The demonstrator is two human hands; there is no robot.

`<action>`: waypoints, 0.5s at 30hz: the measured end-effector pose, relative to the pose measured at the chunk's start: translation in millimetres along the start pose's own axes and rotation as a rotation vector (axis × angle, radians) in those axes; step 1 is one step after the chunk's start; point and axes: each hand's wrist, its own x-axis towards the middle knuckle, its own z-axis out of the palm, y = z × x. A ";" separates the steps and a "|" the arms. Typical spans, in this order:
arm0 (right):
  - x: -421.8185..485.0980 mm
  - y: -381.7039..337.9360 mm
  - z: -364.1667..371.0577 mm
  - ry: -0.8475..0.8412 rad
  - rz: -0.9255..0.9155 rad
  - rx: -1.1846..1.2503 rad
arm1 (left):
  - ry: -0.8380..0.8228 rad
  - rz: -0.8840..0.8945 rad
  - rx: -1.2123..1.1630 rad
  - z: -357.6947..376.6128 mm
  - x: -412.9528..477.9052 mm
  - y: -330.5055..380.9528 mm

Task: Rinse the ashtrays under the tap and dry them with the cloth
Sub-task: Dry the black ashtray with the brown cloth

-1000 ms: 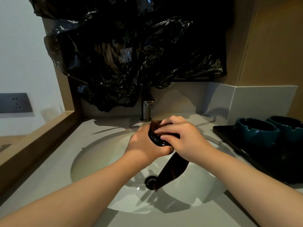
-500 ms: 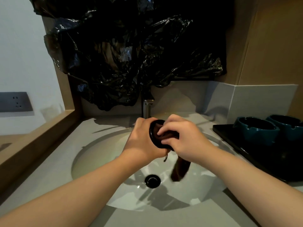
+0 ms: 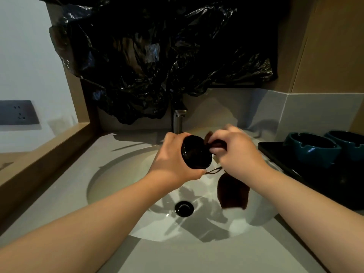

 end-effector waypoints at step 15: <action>6.7 9.5 -16.0 0.245 0.151 0.372 | 0.116 0.065 -0.115 -1.9 -1.7 1.0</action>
